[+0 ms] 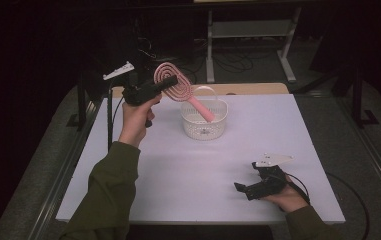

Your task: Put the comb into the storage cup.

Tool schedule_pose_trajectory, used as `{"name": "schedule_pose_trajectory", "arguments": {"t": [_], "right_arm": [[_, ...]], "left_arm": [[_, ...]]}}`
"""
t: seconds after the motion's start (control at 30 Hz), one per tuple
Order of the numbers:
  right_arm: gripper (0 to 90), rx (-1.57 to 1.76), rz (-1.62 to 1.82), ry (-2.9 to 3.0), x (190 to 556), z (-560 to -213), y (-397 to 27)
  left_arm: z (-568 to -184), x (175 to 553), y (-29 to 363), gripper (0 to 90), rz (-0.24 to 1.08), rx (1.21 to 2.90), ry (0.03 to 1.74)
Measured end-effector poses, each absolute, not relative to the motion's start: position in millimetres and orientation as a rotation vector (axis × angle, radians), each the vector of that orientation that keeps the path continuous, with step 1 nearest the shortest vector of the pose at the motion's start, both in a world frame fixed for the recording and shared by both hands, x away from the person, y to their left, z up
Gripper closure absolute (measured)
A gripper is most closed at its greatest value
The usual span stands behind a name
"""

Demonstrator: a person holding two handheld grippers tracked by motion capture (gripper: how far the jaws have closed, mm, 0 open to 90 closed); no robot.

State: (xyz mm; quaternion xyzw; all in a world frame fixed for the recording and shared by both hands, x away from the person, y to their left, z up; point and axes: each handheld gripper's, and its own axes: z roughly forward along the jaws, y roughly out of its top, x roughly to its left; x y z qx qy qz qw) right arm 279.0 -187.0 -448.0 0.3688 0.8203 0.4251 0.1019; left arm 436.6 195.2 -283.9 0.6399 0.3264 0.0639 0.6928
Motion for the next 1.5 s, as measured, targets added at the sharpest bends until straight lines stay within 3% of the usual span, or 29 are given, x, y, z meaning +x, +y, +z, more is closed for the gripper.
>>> {"name": "schedule_pose_trajectory", "arguments": {"t": [1.5], "right_arm": [[0.0, 1.083, 1.259, 2.427, 279.0, -447.7, -187.1]], "left_arm": [[-338.0, 472.0, 161.2, 64.4, 0.163, 1.422, 0.883]]}}
